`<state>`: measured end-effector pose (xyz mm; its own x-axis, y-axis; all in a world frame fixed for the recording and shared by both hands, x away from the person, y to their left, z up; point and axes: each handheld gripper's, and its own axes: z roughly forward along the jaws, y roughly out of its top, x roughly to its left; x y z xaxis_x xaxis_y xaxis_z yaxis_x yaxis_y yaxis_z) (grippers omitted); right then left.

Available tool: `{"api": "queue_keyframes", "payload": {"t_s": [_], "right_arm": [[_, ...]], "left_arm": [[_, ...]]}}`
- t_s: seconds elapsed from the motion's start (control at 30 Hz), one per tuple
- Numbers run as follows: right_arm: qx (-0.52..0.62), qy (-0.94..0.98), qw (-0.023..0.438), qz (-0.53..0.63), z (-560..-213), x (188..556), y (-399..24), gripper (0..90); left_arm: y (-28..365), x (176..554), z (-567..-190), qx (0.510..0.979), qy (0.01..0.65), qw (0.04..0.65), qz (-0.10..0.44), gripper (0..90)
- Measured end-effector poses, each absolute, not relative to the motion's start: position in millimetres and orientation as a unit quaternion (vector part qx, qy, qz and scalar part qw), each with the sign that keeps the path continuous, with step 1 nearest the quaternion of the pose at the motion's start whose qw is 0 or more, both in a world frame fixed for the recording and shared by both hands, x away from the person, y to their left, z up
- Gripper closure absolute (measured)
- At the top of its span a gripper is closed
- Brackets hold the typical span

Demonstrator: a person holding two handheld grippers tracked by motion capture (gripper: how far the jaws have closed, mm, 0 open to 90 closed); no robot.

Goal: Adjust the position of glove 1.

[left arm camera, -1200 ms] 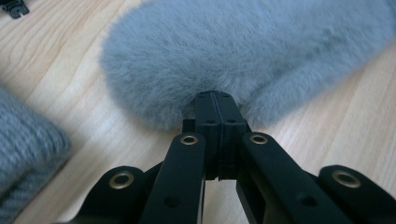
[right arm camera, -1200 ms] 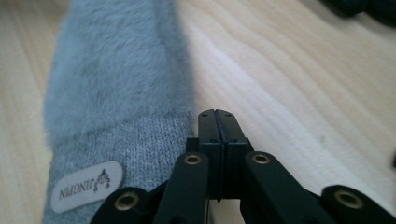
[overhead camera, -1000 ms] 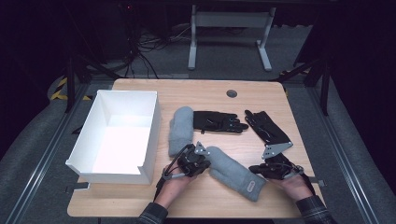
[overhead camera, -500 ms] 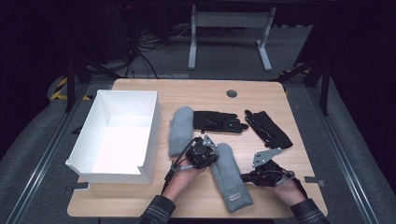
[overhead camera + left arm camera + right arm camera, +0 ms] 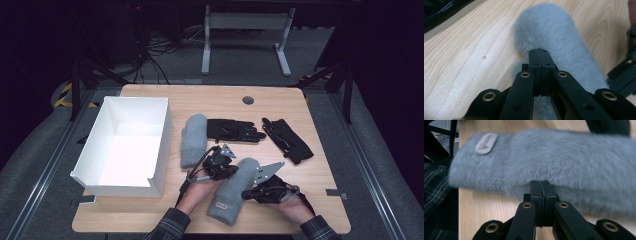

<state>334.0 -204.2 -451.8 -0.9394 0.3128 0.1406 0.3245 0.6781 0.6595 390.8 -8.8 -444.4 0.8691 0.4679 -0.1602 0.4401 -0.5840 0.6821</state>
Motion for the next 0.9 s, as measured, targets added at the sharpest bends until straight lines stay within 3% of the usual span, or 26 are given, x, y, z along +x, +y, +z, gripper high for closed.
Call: {"api": "queue_keyframes", "payload": {"t_s": [0.37, 0.63, 0.77, 0.9], "right_arm": [[-0.152, -0.919, -0.012, -0.363, -452, 330, -190, 90.0], [-0.203, -0.903, -0.062, -0.375, -443, 324, -227, 59.4], [-0.250, -0.885, -0.106, -0.378, -445, 320, -254, 38.6], [-0.290, -0.873, -0.134, -0.370, -451, 321, -278, 28.4]], "left_arm": [[-7, 388, -442, 0.890, 0.254, 0.379, 0.016, 90.0], [15, 390, -428, 0.883, 0.281, 0.374, 0.040, 63.7], [27, 395, -423, 0.874, 0.304, 0.374, 0.060, 49.0], [36, 401, -419, 0.864, 0.330, 0.371, 0.085, 39.5]]}}
